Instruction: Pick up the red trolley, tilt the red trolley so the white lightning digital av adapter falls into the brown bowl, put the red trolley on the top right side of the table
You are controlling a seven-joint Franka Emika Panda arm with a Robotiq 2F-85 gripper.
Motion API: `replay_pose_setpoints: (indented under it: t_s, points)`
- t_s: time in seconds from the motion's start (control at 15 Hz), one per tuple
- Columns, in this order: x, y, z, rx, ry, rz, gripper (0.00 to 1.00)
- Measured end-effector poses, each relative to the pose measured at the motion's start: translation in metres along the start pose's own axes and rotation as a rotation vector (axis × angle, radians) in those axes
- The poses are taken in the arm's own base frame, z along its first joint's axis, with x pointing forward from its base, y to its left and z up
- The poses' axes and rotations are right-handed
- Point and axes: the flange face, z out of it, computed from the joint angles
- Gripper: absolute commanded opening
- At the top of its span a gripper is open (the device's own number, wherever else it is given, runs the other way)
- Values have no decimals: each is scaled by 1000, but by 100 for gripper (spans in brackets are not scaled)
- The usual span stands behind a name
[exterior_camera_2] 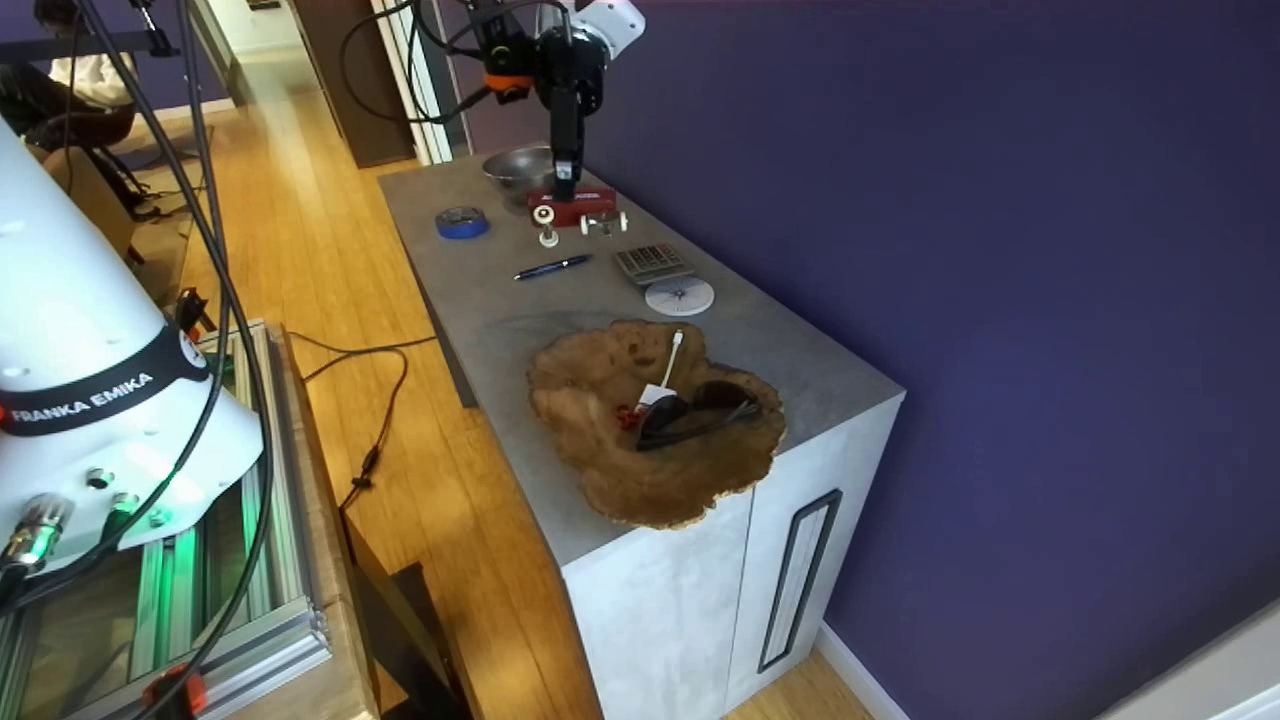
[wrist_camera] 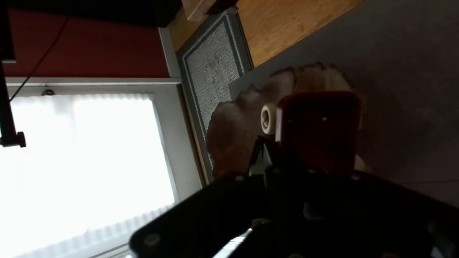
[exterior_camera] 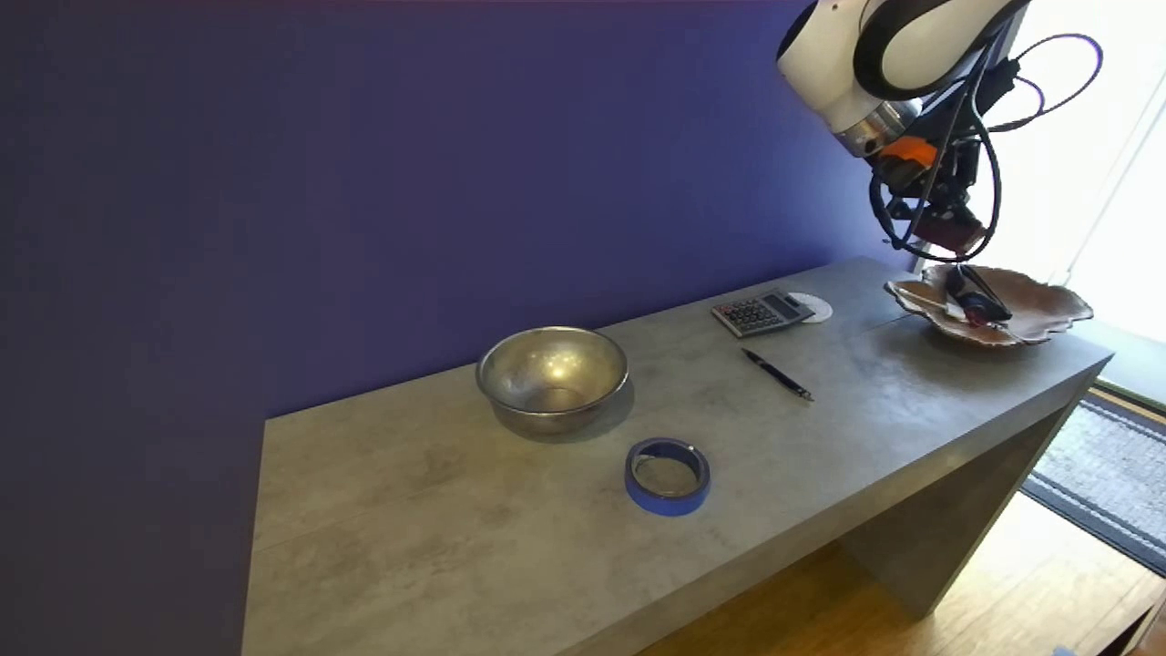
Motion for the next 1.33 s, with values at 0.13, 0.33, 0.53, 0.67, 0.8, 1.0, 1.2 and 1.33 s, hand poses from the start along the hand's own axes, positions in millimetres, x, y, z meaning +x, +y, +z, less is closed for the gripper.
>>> replay_pose_setpoints:
  t_s: [0.13, 0.33, 0.53, 0.67, 0.8, 1.0, 1.2, 1.33]
  points:
    - [4, 3, -3, 48, -66, 43, 1]
    - [26, 24, 3, 121, -179, 114, 1]
    - [50, 54, 23, 185, -309, 196, 1]
    - [60, 72, 36, 232, -396, 248, 4]
    - [64, 78, 40, 237, -407, 256, 1]
    - [65, 71, 38, 253, -398, 280, 1]
    - [84, 75, 39, 351, -356, 395, 1]
    - [94, 81, 48, 414, -343, 468, 1]
